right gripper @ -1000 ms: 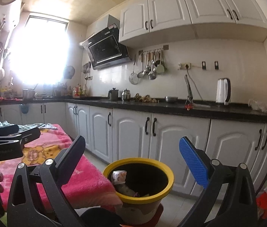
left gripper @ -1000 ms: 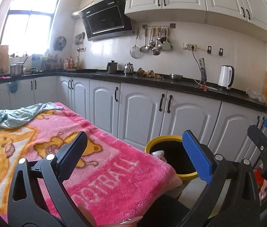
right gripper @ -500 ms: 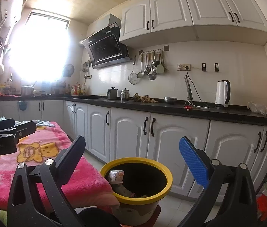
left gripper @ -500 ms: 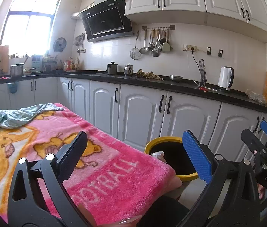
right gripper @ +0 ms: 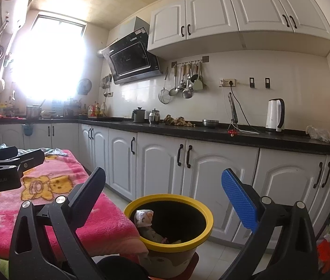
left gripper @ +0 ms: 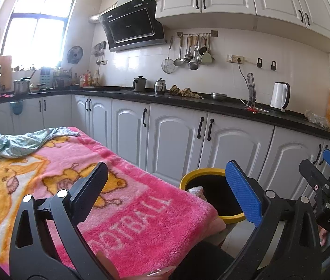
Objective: Collect trash
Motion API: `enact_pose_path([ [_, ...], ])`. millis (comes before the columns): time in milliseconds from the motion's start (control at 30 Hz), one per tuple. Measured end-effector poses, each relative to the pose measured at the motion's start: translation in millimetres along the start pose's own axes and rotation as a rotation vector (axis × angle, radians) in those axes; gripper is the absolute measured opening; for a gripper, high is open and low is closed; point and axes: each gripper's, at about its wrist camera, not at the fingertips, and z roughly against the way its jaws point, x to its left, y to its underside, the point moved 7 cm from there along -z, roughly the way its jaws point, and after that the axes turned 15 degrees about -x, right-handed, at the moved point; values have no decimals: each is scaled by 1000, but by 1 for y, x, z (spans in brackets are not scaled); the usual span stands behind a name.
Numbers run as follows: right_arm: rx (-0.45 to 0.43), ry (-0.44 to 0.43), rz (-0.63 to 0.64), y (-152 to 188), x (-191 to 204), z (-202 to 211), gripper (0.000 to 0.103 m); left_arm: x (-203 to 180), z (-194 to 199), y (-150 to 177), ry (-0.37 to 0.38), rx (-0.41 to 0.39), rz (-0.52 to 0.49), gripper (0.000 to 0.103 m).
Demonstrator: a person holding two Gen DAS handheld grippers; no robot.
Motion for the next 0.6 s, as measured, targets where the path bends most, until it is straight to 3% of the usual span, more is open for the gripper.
enact_pose_path([
  [600, 1, 1, 0, 0, 1, 0, 97, 0, 0, 0, -2, 0, 1, 92],
])
